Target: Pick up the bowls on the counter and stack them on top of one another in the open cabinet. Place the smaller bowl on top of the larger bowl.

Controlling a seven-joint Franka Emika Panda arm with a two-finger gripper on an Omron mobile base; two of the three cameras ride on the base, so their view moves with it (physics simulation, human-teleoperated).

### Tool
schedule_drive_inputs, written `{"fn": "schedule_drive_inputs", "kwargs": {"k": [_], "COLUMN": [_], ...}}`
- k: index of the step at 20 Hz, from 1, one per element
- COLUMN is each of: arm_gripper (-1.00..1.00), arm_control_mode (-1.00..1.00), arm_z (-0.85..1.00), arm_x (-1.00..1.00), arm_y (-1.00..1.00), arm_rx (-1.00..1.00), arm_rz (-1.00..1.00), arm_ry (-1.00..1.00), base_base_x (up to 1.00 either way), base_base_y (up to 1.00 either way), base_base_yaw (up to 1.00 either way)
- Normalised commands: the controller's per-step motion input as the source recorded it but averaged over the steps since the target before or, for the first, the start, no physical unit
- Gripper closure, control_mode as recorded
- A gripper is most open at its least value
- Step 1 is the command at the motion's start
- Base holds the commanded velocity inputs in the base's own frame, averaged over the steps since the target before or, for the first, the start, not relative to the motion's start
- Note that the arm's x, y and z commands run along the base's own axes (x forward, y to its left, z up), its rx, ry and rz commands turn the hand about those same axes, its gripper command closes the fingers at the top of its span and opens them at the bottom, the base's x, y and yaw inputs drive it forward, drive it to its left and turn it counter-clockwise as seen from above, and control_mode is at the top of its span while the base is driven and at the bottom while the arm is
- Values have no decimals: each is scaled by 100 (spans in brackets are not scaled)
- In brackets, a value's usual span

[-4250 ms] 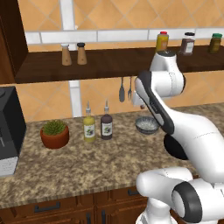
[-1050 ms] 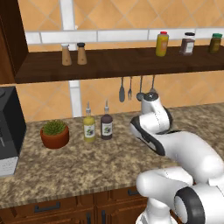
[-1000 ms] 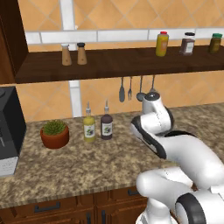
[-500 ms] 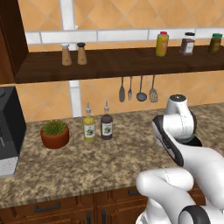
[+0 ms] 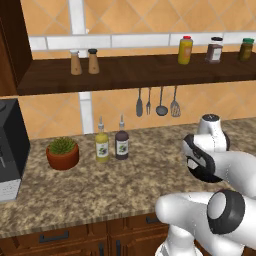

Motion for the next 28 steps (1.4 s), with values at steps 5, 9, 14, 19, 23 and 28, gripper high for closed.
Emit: {"fn": "schedule_drive_inputs", "kwargs": {"k": [5, 9, 14, 19, 23, 28], "arm_gripper": [100, 100, -100, -100, -100, -100], "arm_control_mode": [-100, -100, -100, -100, -100, -100], "arm_z": [-37, -31, -22, 12, 40, 24], "arm_x": [28, 11, 0, -6, -23, -52], "arm_y": [0, -1, 0, 0, 1, 37], "arm_rx": [0, 2, 2, 0, 0, 0], "arm_rz": [0, -1, -4, -8, -6, -1], "arm_ry": [2, 0, 0, -7, -10, -6], "base_base_x": [0, 0, 0, 0, 0, 0], "base_base_y": [0, 0, 0, 0, 0, 0], "base_base_yaw": [0, 0, 0, 0, 0, 0]}}
